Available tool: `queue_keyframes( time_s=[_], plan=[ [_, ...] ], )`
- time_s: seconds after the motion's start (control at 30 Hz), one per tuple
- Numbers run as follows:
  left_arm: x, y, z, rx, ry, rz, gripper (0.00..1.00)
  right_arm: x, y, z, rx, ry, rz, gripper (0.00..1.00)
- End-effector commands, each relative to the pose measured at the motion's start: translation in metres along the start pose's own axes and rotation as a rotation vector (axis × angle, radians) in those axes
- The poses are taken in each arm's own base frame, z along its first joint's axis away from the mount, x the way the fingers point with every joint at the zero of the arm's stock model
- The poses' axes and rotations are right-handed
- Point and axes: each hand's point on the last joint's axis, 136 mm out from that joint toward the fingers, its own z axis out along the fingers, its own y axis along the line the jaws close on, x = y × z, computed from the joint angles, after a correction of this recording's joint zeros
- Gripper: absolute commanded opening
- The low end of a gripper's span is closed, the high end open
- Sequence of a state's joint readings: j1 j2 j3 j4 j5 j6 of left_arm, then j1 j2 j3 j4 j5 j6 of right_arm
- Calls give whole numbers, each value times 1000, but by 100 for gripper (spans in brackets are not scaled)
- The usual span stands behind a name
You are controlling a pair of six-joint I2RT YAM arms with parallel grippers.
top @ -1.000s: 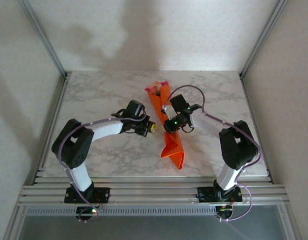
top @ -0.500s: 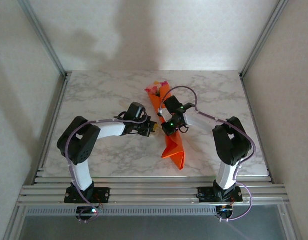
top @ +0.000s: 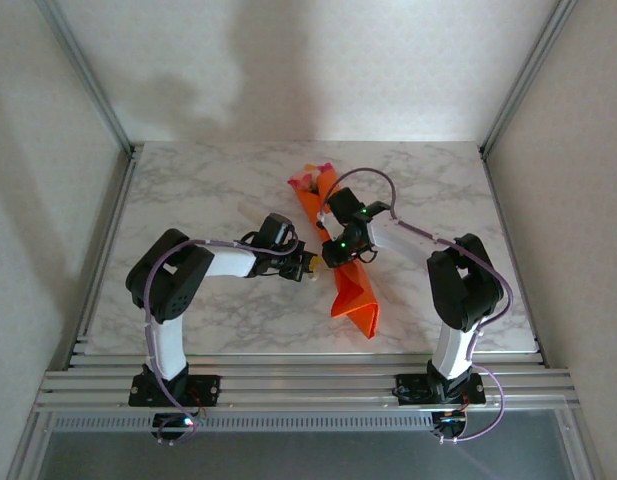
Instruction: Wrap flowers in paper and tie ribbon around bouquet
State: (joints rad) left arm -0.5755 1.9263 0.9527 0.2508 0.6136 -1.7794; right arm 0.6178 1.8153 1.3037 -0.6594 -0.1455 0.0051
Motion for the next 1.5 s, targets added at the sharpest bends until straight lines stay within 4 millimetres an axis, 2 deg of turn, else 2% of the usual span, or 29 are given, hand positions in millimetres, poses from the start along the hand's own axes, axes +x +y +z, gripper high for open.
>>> queue_keyframes(
  time_s=[0.0,0.17,0.43,0.67,0.8,1.07,1.47],
  plan=[
    [-8,32,7,-97,-17,-38,2,-21,2,-24,10,-57,58,31],
    [-8,35,5,-103,-27,-43,1,-28,-4,-15,40,-4,80,31],
    [-5,39,8,-103,-23,-51,0,-34,-12,-7,146,25,14,32],
    [-4,43,7,-107,-27,-53,0,-41,-9,7,176,57,-35,31],
    [-3,42,6,-102,-30,-51,0,-36,-7,15,192,80,-58,32],
    [-2,45,6,-100,-34,-59,0,-25,-17,28,251,136,-72,33],
    [0,44,1,-85,-41,-61,0,-13,-14,30,300,166,-138,33]
  ],
)
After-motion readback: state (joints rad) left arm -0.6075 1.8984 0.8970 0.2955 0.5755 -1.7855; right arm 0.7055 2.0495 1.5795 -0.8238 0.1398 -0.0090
